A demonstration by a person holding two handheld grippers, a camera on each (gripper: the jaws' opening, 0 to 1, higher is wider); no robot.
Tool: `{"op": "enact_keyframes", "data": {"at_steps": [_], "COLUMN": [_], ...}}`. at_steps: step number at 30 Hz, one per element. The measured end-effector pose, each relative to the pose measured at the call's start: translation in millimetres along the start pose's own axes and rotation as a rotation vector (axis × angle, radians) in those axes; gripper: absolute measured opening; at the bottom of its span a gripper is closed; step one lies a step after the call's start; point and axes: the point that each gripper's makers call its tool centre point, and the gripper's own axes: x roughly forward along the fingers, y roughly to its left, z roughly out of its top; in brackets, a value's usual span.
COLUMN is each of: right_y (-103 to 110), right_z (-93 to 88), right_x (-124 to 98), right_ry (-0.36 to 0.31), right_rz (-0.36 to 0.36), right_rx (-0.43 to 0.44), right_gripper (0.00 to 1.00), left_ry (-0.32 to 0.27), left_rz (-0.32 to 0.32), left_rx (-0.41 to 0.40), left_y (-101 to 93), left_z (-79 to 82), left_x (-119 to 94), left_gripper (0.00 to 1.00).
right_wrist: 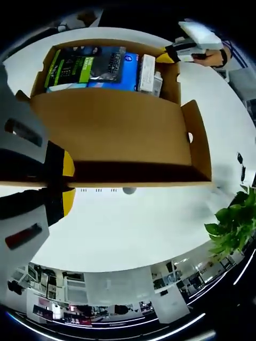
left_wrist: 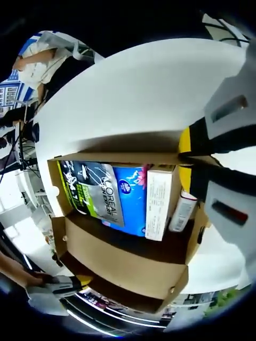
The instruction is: Operate the shoe box by opening the lid, removing the specified soft item, and placing it in the target area until the item is outside and the box remains undamaged.
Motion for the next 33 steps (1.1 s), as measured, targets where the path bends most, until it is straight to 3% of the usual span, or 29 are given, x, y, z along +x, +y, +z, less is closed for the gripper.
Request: {"op": "enact_keyframes", "data": {"at_steps": [33], "right_y": [4.5], "right_z": [-11.2], "right_x": [44.9], "right_ry": [0.043], "right_rz": [0.026], "right_rx": [0.022], "right_gripper": [0.11], "left_ry": [-0.004], "left_rz": [-0.01], "left_rx": [0.012], "left_y": [0.4], "left_z": [-0.3], "left_x": [1.5], "left_gripper": [0.05]}}
